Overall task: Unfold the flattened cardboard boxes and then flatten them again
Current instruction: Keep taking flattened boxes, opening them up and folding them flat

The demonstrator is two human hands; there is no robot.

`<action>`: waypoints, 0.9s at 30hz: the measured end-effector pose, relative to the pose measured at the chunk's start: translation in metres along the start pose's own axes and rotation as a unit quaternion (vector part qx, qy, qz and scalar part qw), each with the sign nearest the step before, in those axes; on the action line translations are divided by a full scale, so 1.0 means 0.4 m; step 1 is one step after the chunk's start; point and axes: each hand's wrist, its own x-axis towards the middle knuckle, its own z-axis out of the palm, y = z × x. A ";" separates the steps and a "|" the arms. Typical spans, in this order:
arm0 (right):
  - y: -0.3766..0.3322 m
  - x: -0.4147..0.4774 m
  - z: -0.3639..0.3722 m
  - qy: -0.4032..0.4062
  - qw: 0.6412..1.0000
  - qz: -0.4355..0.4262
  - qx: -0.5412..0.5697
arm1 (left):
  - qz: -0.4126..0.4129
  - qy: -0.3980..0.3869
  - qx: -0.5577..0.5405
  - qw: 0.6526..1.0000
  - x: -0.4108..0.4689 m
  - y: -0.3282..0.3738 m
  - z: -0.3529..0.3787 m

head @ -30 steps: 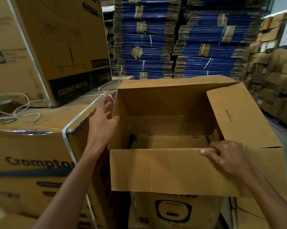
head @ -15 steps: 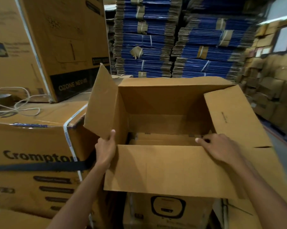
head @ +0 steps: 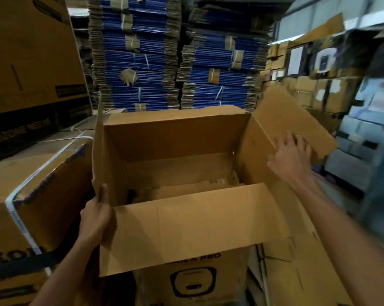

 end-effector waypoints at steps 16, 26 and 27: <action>-0.116 -0.195 -0.013 -0.006 0.951 -0.086 0.296 | 0.040 0.002 0.018 0.999 -0.022 0.072 0.111; -0.292 -0.568 0.080 -0.432 0.534 0.218 0.694 | 0.023 0.011 0.031 0.999 -0.005 0.116 0.127; -0.294 -0.560 0.095 -0.377 0.498 0.240 0.743 | 0.028 0.006 0.037 0.999 -0.010 0.117 0.128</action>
